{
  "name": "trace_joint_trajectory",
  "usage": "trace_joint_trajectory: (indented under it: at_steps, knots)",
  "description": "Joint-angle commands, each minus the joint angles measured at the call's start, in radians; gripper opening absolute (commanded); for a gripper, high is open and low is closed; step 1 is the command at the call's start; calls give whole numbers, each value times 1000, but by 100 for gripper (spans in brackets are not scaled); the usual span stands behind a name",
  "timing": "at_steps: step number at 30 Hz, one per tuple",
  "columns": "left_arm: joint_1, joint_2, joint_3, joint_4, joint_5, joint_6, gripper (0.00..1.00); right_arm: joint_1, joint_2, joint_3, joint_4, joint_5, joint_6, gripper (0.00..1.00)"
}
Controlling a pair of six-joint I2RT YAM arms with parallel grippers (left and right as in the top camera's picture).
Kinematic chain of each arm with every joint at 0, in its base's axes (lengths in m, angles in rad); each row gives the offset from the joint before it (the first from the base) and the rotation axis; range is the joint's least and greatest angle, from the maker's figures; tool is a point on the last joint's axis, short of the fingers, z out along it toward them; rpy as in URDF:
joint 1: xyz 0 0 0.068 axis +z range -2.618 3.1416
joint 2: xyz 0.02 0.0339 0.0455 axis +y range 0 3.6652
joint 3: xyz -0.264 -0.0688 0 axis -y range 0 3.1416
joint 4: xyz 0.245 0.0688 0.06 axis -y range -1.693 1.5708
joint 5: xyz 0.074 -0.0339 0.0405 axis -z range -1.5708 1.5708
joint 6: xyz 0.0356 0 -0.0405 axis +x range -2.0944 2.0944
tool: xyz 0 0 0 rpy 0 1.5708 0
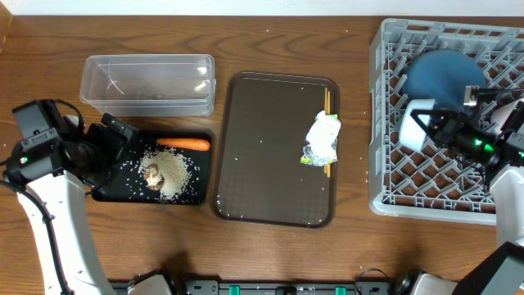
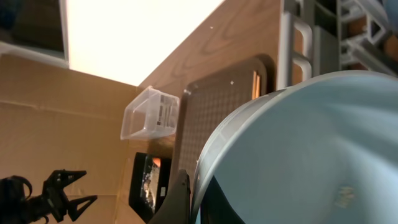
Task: Sort waste into correct bins and load items into the dishwasher rack
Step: 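Lower the bowl into the rack's right side and release it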
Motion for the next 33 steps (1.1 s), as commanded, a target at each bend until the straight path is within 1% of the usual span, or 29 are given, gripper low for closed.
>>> trace_joint_trajectory:
  at_steps: [1,12,17,19,23,25,33]
  knots:
    - [5,0,10,-2,6,13,98,-12,11,-34,-1,24,-1,1]
    - [5,0,10,-2,6,13,98,-117,11,-39,-25,64,-13,1]
    - [5,0,10,-2,6,13,98,-124,11,-39,-39,72,-31,1]
    - [5,0,10,-2,6,13,98,-123,11,-39,-32,47,-31,1]
    - [5,0,10,-2,6,13,98,-123,11,-39,43,-93,6,1]
    - [5,0,10,-2,6,13,98,-122,11,-39,76,-100,42,1]
    - [5,0,10,-2,6,13,98,-110,11,-39,79,-96,43,1]
